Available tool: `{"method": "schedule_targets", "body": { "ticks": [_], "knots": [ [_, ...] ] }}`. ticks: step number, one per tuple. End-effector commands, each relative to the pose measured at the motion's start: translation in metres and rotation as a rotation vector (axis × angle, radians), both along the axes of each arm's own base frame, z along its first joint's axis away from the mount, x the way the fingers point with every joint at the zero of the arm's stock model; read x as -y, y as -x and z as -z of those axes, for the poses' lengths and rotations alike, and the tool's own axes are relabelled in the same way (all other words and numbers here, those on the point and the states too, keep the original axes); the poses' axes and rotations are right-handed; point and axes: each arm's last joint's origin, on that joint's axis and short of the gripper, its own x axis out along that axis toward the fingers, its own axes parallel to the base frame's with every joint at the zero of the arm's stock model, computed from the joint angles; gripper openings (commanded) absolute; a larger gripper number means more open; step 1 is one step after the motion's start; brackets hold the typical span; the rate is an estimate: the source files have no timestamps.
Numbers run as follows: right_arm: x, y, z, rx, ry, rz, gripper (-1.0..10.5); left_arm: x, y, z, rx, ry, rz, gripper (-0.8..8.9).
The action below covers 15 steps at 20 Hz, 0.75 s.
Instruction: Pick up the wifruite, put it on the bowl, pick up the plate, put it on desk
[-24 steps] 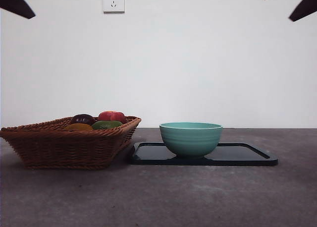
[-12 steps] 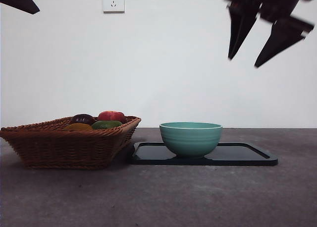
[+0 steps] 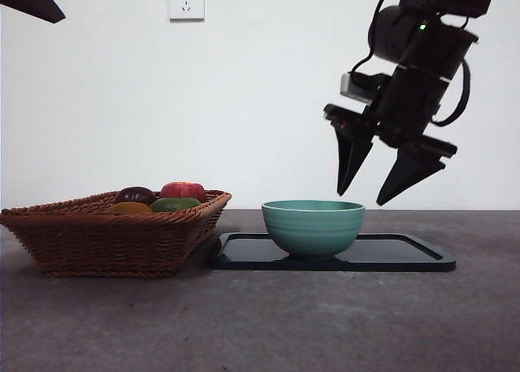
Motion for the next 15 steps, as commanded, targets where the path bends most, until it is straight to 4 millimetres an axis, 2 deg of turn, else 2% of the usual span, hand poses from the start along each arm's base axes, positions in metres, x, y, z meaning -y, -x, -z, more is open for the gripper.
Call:
{"method": "schedule_targets", "body": {
  "ticks": [1, 3, 8, 10, 13, 15],
  "knots": [
    [-0.009, -0.007, 0.008, 0.006, -0.001, -0.021, 3.1, 0.002, -0.002, -0.004, 0.027, 0.008, 0.02, 3.43],
    [-0.011, -0.009, 0.014, -0.009, 0.004, -0.02, 2.7, 0.002, -0.002, -0.004, 0.027, 0.009, 0.02, 3.43],
    [-0.012, -0.013, 0.019, 0.004, -0.002, -0.018, 0.2, 0.002, -0.002, -0.004, 0.027, 0.008, 0.02, 3.42],
    [-0.012, -0.013, 0.019, 0.008, -0.003, -0.018, 0.1, 0.002, -0.001, -0.004, 0.026, 0.008, 0.02, 3.43],
    [-0.01, -0.009, 0.001, 0.054, -0.016, -0.015, 0.1, 0.002, -0.002, -0.004, 0.026, 0.008, 0.019, 3.42],
    [-0.007, 0.0, -0.025, 0.123, -0.035, -0.012, 0.1, 0.002, -0.001, -0.004, 0.026, 0.008, 0.02, 3.43]
  ]
}}
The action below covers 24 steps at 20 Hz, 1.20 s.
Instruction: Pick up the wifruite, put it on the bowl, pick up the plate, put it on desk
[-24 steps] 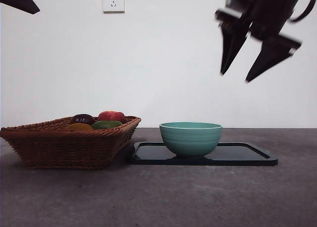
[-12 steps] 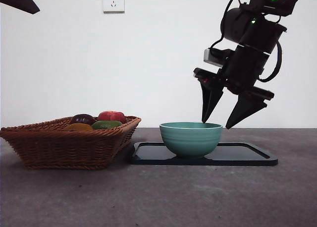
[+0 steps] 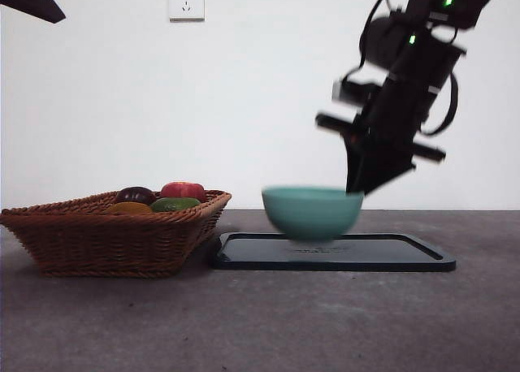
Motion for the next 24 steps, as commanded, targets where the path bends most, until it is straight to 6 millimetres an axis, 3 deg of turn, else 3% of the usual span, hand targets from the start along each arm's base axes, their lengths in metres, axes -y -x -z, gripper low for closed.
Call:
{"method": "schedule_targets", "body": {
  "ticks": [1, 7, 11, 16, 24],
  "knots": [
    [0.002, 0.01, -0.04, 0.108, -0.037, -0.004, 0.1, 0.002, -0.001, -0.004, 0.026, 0.009, 0.018, 3.42],
    [0.023, 0.085, -0.121, 0.197, -0.053, -0.052, 0.1, 0.002, -0.001, -0.004, 0.026, 0.009, 0.018, 3.43],
    [0.028, 0.13, -0.137, 0.215, -0.052, -0.097, 0.1, 0.002, -0.001, -0.004, 0.025, 0.009, 0.018, 3.42],
    [0.025, 0.167, -0.105, 0.193, -0.032, -0.129, 0.1, 0.002, -0.001, -0.004, 0.025, 0.009, 0.018, 3.42],
    [0.002, 0.178, -0.032, 0.108, -0.05, -0.175, 0.1, 0.002, -0.001, -0.004, 0.024, 0.008, 0.018, 3.43]
  ]
}}
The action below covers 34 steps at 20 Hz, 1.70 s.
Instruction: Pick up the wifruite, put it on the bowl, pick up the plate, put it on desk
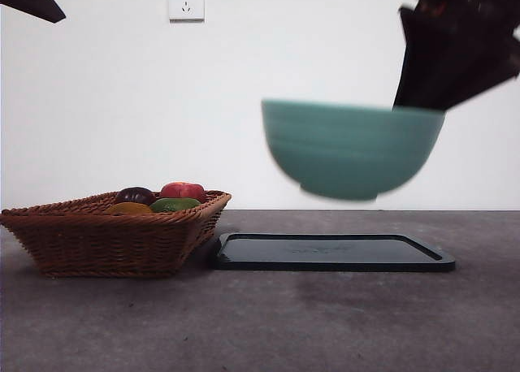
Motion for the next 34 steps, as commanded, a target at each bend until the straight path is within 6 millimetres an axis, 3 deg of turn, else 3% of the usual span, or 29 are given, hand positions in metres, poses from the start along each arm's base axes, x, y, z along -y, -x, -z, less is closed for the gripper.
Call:
{"method": "schedule_targets", "body": {
  "ticks": [1, 7, 13, 17, 18, 21, 26, 34],
  "knots": [
    [-0.007, -0.001, 0.014, -0.016, -0.017, 0.019, 0.1, 0.002, -0.001, -0.004, 0.025, 0.008, 0.018, 3.42],
    [-0.024, -0.007, 0.053, -0.072, 0.028, 0.015, 0.1, 0.002, -0.001, -0.004, 0.025, 0.008, 0.018, 3.43],
    [-0.035, -0.014, 0.072, -0.107, 0.065, 0.003, 0.1, 0.002, -0.001, -0.004, 0.024, 0.008, 0.018, 3.42],
    [-0.036, -0.015, 0.073, -0.108, 0.072, 0.008, 0.2, 0.002, -0.001, -0.004, 0.024, 0.008, 0.018, 3.42],
    [-0.036, -0.015, 0.073, -0.108, 0.071, 0.01, 0.4, 0.002, -0.001, -0.004, 0.025, 0.008, 0.018, 3.43],
    [-0.036, -0.015, 0.072, -0.109, 0.065, 0.015, 2.6, 0.002, -0.001, -0.004, 0.025, 0.008, 0.018, 3.43],
    [-0.034, -0.012, 0.043, -0.047, 0.012, 0.019, 3.1, 0.002, -0.001, -0.004, 0.025, 0.008, 0.017, 3.43],
    [-0.005, 0.023, -0.051, 0.115, -0.089, -0.002, 3.1, 0.002, -0.001, -0.004, 0.025, 0.008, 0.017, 3.43]
  ]
}}
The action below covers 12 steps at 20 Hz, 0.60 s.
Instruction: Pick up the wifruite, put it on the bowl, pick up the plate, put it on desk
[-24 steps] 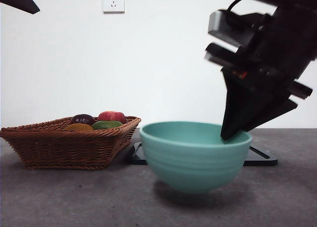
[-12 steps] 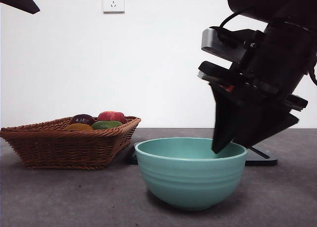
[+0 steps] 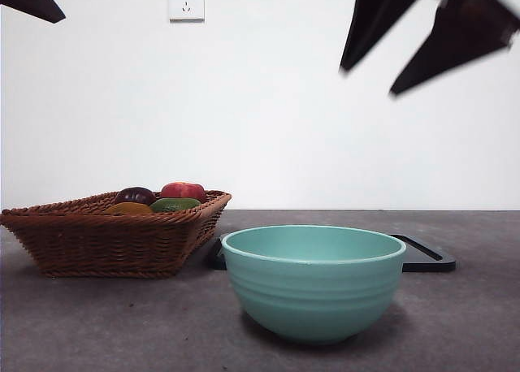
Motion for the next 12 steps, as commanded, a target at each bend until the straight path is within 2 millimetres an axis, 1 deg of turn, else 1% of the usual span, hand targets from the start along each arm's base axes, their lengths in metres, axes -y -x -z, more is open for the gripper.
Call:
{"method": "schedule_targets", "body": {
  "ticks": [1, 3, 7, 9, 12],
  "knots": [
    [0.007, 0.013, -0.018, 0.02, -0.026, -0.037, 3.1, 0.002, -0.001, -0.004, 0.025, 0.009, 0.017, 3.43],
    [0.016, 0.027, -0.026, 0.001, -0.063, -0.085, 3.1, 0.002, -0.001, -0.004, 0.025, 0.009, 0.017, 3.43],
    [0.031, 0.051, -0.028, -0.078, -0.08, -0.169, 3.1, 0.002, -0.001, -0.004, 0.024, 0.009, 0.017, 3.43],
    [0.036, 0.058, -0.028, -0.092, -0.069, -0.189, 3.1, 0.002, -0.001, -0.004, 0.024, 0.009, 0.017, 3.43],
    [0.038, 0.061, -0.028, -0.1, -0.06, -0.19, 3.1, 0.002, -0.001, -0.004, 0.023, 0.008, 0.017, 3.43]
  ]
}}
